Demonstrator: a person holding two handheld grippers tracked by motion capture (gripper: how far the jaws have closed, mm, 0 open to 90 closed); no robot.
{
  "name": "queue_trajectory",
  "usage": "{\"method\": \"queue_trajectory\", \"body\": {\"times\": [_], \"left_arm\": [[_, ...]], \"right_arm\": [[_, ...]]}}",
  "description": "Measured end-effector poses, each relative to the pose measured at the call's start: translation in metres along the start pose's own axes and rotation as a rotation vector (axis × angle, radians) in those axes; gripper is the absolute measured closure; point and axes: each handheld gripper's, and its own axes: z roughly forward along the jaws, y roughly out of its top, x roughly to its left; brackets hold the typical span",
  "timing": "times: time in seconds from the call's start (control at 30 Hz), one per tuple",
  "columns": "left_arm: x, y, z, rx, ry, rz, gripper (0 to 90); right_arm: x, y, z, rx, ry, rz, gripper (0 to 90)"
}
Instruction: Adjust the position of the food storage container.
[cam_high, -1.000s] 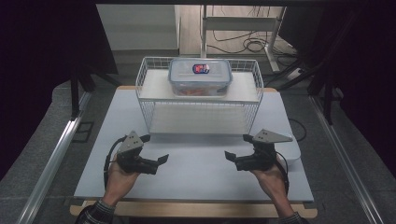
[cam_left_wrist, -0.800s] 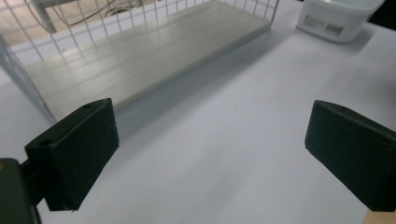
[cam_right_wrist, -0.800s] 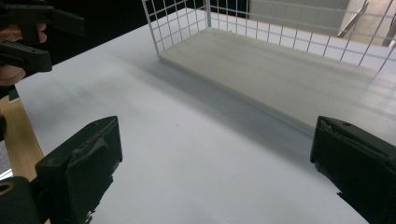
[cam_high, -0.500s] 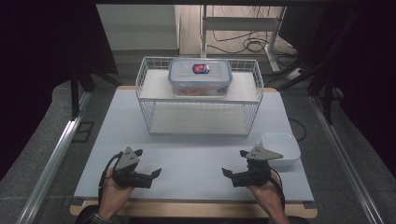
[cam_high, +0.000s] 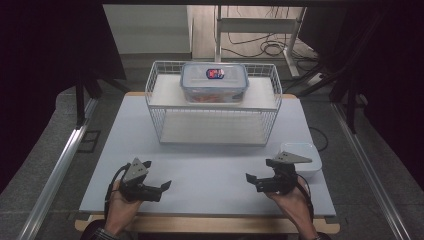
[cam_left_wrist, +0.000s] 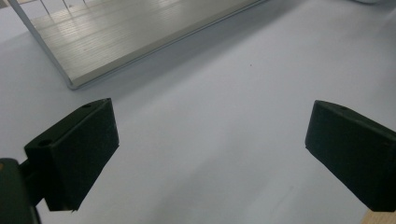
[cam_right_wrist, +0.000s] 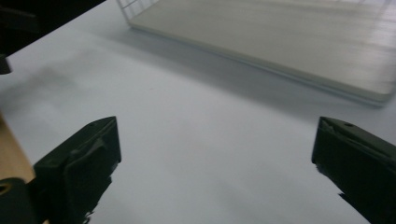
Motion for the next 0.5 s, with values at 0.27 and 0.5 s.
{"method": "queue_trajectory", "body": {"times": [0.27,0.5], "left_arm": [[0.001,-0.001,0.002,0.010,-0.005,-0.007,2.6],[0.003,-0.002,0.003,0.011,-0.011,-0.019,2.8]], "right_arm": [[-0.039,0.007,-0.030,-0.054,-0.106,0.056,37.2],[-0.073,0.006,-0.048,-0.044,-0.185,0.106,69.2]]}}
